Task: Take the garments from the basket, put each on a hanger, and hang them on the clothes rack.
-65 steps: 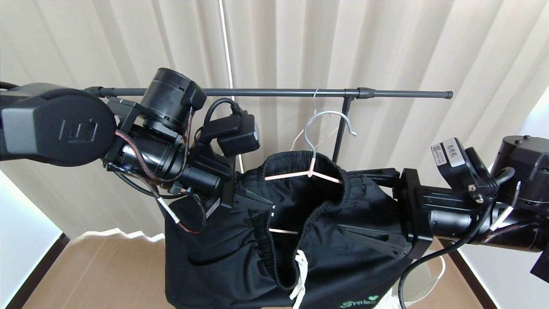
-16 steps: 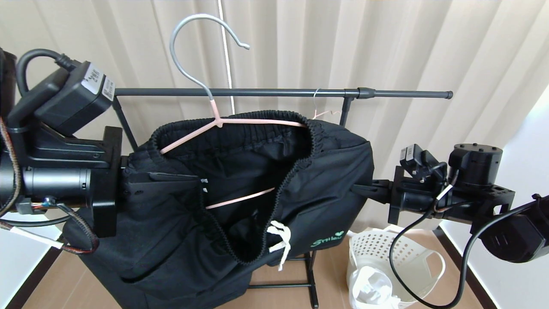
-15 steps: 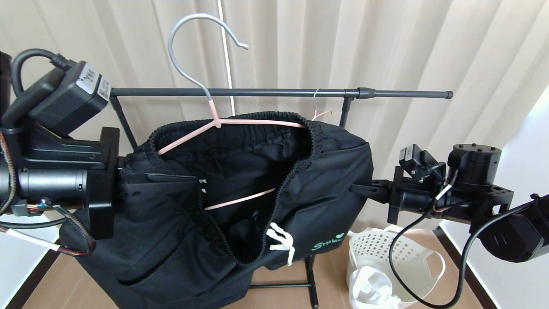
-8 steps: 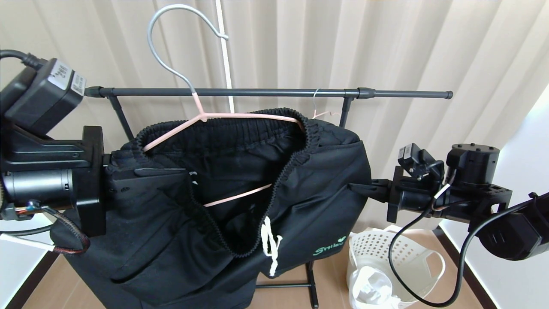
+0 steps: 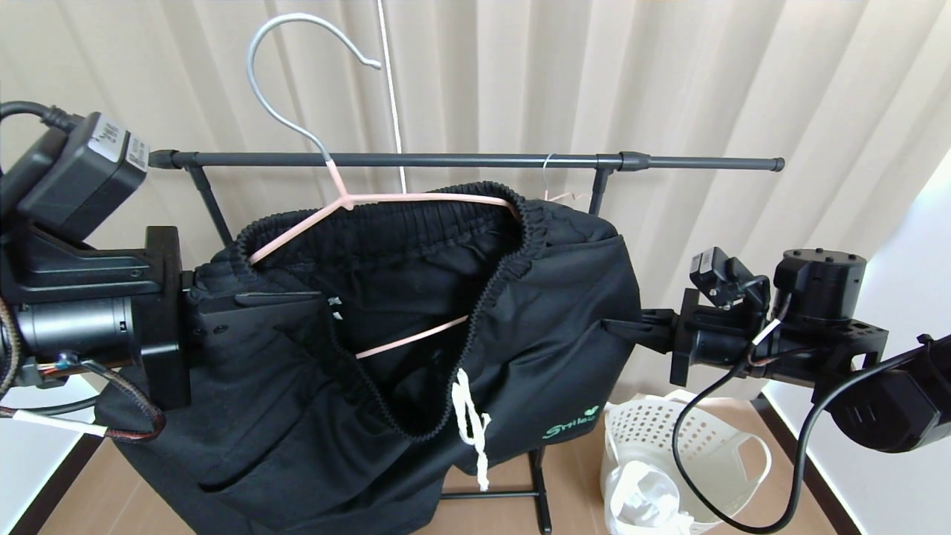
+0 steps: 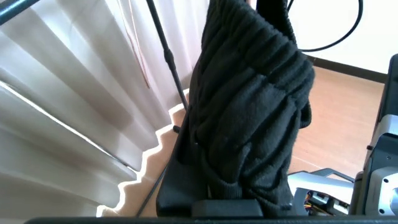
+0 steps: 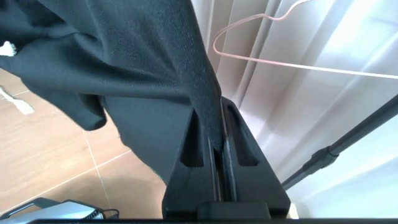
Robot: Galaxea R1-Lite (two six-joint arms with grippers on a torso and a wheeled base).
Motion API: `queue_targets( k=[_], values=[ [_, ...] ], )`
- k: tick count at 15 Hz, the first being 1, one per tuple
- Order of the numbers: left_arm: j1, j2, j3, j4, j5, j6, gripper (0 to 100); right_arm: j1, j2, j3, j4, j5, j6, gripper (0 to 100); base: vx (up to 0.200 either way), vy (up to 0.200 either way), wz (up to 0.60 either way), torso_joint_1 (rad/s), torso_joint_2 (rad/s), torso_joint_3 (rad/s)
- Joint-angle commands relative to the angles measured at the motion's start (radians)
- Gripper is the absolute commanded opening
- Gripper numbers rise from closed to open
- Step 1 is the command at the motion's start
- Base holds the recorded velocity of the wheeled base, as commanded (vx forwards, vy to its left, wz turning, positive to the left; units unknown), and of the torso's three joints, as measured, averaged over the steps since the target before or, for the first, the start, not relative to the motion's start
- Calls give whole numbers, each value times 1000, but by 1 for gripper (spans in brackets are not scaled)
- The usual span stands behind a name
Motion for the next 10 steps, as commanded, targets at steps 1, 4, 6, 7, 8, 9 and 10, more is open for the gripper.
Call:
queue_targets(
  k=[1,4,6,7,8,9,10],
  values=[
    [15,6,2,1,1,0,0,2,-7,3,-1,1,-1,100,0,0,0,0,0,0],
    [47,38,10,1,1,1,0,1,-28,4,-9,2,-1,100,0,0,0,0,0,0],
    [85,86,18,1,2,1,0,1,-46,4,-9,5,1,100,0,0,0,0,0,0],
    [98,107,25,1,2,1,0,1,-48,6,-9,4,1,100,0,0,0,0,0,0],
    [105,136,36,-1,4,4,0,1,-48,4,-9,2,1,100,0,0,0,0,0,0],
    [110,158,45,-4,5,8,0,1,-48,4,-9,2,1,100,0,0,0,0,0,0],
    [127,198,67,-29,5,11,0,1,-48,4,-10,2,1,100,0,0,0,0,0,0]
  ],
)
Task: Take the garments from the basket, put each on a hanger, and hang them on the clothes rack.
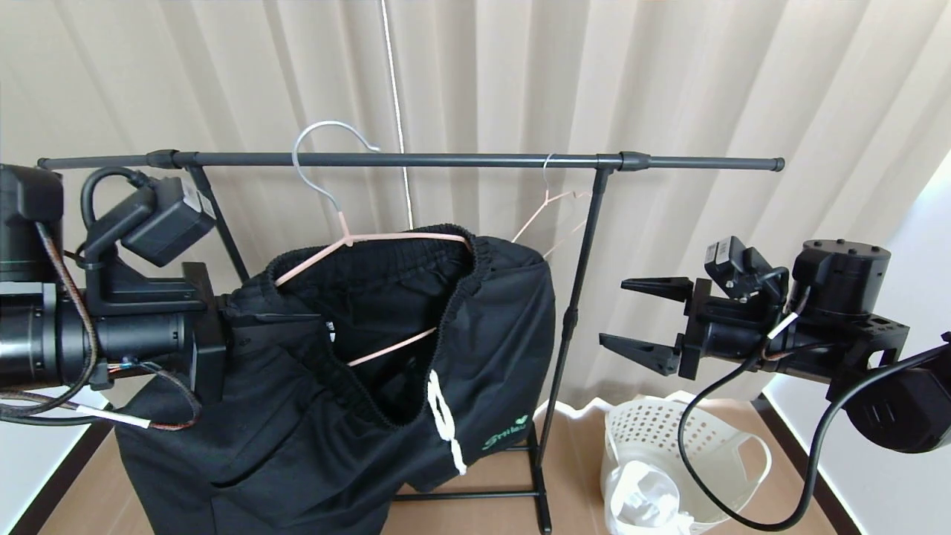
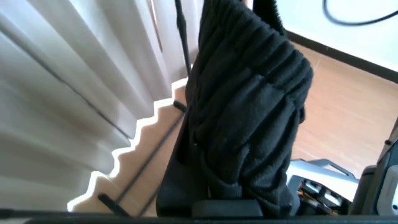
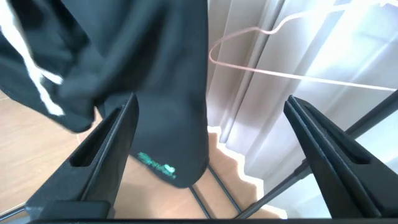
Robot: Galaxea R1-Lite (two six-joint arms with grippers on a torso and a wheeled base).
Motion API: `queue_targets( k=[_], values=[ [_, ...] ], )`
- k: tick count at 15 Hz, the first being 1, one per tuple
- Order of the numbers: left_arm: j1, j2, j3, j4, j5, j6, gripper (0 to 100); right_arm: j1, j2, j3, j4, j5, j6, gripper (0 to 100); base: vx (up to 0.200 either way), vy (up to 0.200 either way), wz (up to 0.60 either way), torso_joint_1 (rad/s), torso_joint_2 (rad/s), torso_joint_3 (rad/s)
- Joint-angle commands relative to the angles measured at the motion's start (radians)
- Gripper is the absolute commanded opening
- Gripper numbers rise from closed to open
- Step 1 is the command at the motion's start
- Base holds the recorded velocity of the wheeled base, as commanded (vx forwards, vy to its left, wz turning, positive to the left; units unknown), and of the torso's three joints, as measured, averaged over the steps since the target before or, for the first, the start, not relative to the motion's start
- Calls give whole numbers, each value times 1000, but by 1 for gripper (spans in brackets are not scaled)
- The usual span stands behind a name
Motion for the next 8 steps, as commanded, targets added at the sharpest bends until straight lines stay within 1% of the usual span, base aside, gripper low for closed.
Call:
queue_targets(
  k=[1,3,4,5,8],
  values=[
    [24,100,52,-44,3,3,0,1,-7,1,1,0,-2,100,0,0,0,0,0,0],
    [24,132,103,-116,34,5,0,-1,-13,1,1,0,-2,100,0,0,0,0,0,0],
    [24,161,136,-181,74,9,0,-1,-13,1,1,0,-2,100,0,0,0,0,0,0],
    [24,181,156,-222,99,9,0,-1,-13,1,-1,0,-2,100,0,0,0,0,0,0],
    [24,238,201,-314,161,9,0,-3,-12,0,1,0,-5,100,0,0,0,0,0,0]
  ],
)
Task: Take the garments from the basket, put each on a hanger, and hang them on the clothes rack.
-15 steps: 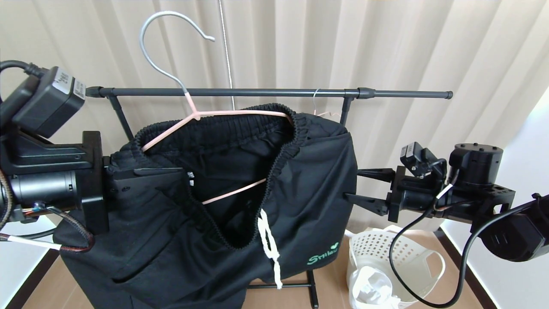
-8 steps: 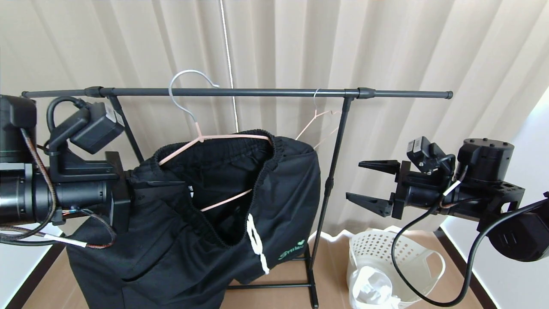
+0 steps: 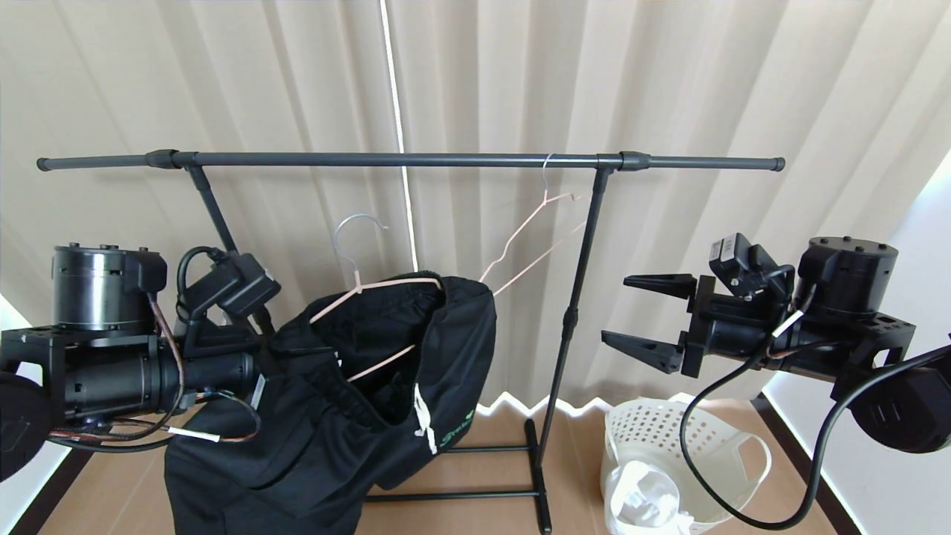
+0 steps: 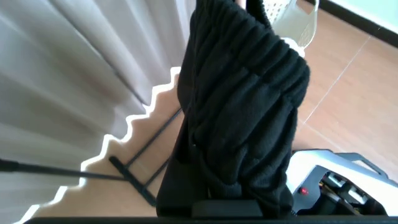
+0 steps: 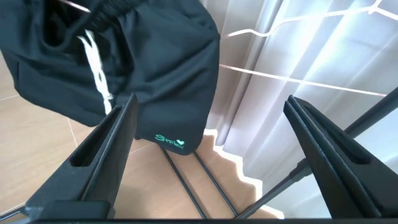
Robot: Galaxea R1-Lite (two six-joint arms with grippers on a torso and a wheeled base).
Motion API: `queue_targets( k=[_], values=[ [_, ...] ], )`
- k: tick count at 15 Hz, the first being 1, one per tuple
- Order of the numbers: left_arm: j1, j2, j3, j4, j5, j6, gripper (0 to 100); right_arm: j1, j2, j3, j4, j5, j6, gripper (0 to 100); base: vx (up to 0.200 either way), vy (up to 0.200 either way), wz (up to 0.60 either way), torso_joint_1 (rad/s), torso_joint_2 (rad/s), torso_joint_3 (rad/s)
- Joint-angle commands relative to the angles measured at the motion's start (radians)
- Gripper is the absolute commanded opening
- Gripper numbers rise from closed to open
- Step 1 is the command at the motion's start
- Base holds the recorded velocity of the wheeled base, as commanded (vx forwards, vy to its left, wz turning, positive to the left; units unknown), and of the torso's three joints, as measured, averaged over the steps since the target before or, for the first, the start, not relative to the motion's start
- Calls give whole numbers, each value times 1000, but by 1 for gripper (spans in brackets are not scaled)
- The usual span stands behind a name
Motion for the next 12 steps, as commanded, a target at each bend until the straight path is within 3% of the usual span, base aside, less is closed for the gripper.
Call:
queue_targets(
  k=[1,4,9,12],
  values=[
    [0,57,23,-10,17,1,0,0,-1,0,-1,0,-1,100,0,0,0,0,0,0],
    [0,113,13,-21,77,5,0,-1,2,-1,-1,0,-1,100,0,0,0,0,0,0],
    [0,247,3,-178,220,-7,0,-1,7,-3,-1,0,-1,100,0,0,0,0,0,0],
    [0,294,-17,-257,240,-41,0,-1,10,-3,-1,-1,-1,100,0,0,0,0,0,0]
  ],
)
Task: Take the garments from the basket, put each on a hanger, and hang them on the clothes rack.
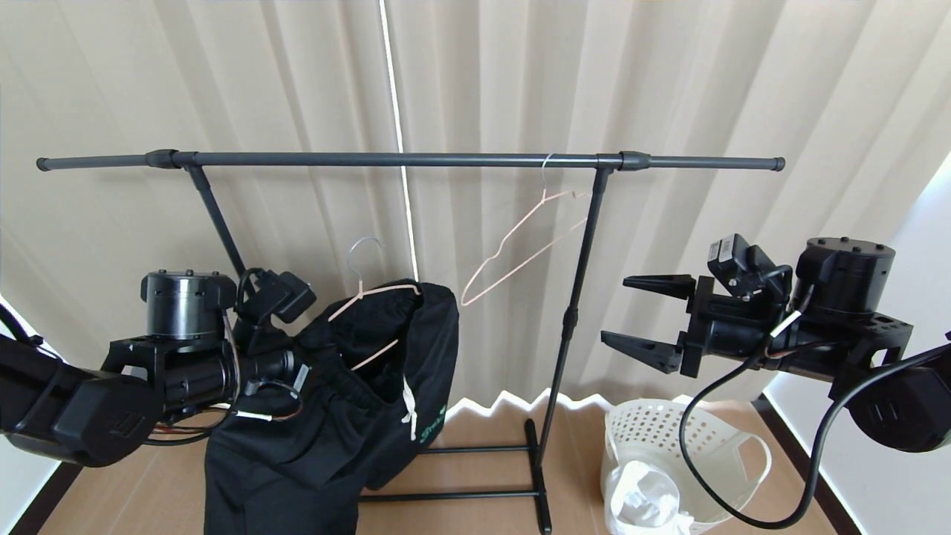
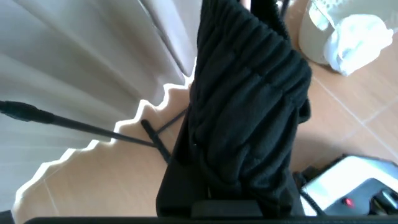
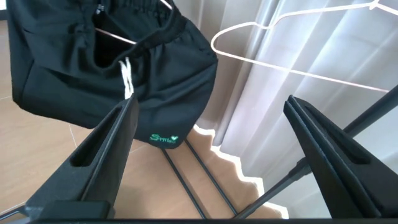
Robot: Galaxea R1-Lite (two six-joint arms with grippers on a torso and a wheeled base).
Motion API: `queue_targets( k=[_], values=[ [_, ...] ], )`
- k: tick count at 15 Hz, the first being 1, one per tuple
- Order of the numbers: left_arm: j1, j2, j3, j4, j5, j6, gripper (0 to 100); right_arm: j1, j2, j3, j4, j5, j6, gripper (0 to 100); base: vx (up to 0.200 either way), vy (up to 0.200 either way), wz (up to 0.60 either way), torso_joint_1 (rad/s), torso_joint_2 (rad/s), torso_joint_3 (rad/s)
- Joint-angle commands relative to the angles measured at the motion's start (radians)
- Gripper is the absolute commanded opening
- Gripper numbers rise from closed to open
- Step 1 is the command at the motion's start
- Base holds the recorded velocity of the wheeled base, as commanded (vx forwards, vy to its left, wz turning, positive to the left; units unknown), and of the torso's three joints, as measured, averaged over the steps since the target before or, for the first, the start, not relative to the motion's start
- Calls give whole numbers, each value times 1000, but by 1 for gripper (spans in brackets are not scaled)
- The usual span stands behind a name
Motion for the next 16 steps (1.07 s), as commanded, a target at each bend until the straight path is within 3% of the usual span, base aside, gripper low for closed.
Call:
queue_targets(
  k=[1,3,4,5,7,9,13,16],
  values=[
    [-2,54,-20,-10,2,-18,0,0,3,-2,-1,0,0,100,0,0,0,0,0,0],
    [-3,62,-43,-10,-1,-58,0,0,5,0,1,0,0,100,0,0,0,0,0,0],
    [-8,77,-73,-28,-1,-133,0,0,5,0,-1,2,0,100,0,0,0,0,0,0],
    [-8,77,-73,-28,-1,-133,0,0,5,0,-1,2,0,100,0,0,0,0,0,0],
    [-26,115,-121,-145,2,-258,0,0,2,1,-1,2,0,100,0,0,0,0,0,0],
    [-39,142,-167,-177,2,-274,0,0,2,1,-1,0,0,100,0,0,0,0,0,0],
    [-60,215,-339,-174,3,-336,0,0,2,1,-1,0,0,100,0,0,0,0,0,0],
    [-62,303,-503,-168,3,-342,0,-1,9,-3,-1,0,0,100,0,0,0,0,0,0]
  ],
)
